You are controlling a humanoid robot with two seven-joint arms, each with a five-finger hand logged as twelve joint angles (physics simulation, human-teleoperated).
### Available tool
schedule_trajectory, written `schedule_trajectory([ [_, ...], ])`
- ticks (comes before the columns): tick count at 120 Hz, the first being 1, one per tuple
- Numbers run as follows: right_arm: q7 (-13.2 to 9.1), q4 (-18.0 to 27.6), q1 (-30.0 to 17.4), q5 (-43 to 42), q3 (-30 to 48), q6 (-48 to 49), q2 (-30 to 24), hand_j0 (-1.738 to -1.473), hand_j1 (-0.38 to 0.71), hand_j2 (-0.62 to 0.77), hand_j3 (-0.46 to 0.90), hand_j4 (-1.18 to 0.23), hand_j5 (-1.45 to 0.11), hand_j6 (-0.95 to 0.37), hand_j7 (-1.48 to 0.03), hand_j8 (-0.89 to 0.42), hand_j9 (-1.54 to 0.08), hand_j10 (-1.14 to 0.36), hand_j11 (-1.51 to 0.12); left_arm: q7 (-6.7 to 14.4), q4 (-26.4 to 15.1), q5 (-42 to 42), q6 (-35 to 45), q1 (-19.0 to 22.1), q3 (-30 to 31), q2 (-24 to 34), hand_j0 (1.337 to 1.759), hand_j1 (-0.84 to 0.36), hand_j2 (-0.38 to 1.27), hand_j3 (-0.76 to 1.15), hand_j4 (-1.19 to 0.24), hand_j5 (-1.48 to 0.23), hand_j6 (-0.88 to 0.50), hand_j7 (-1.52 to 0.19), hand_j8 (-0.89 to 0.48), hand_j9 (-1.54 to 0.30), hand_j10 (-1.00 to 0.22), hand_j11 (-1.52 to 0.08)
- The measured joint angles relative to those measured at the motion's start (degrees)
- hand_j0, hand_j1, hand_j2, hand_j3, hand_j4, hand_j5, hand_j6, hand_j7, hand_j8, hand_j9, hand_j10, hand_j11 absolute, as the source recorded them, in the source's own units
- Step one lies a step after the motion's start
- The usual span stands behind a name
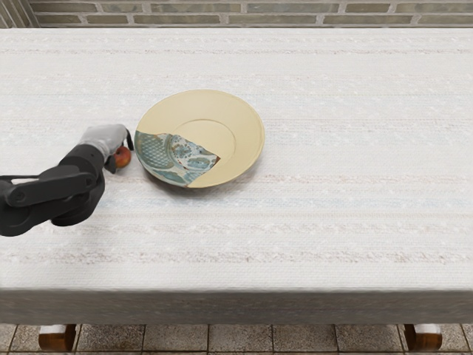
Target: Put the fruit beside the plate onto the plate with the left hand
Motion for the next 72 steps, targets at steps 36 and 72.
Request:
schedule_trajectory([
  [36, 0.0, 0.0, 0.0, 0.0, 0.02, 0.0, 0.0, -1.658, -0.33, 0.0, 0.0, -0.01, -0.02, -0.01, -0.02, -0.01, -0.02, -0.01, -0.02, -0.2, 0.66, -0.83, -0.16, 0.09, 0.93, 0.06, 1.603, -0.44, 0.02, 0.81, -0.41, -0.92, -0.23, -0.92, -0.38, -0.93, -0.65, -0.93],
  [72, 0.0, -0.08, 0.01, 0.0, 0.04, 0.0, 0.0, -1.658, -0.33, 0.0, 0.0, -0.01, -0.02, -0.01, -0.02, -0.01, -0.02, -0.01, -0.02, -0.27, 0.63, -2.07, -0.61, -4.49, 0.78, 2.65, 1.627, -0.31, 0.3, 0.25, -0.57, -1.01, -0.42, -1.01, -0.55, -1.01, -0.73, -1.01],
])
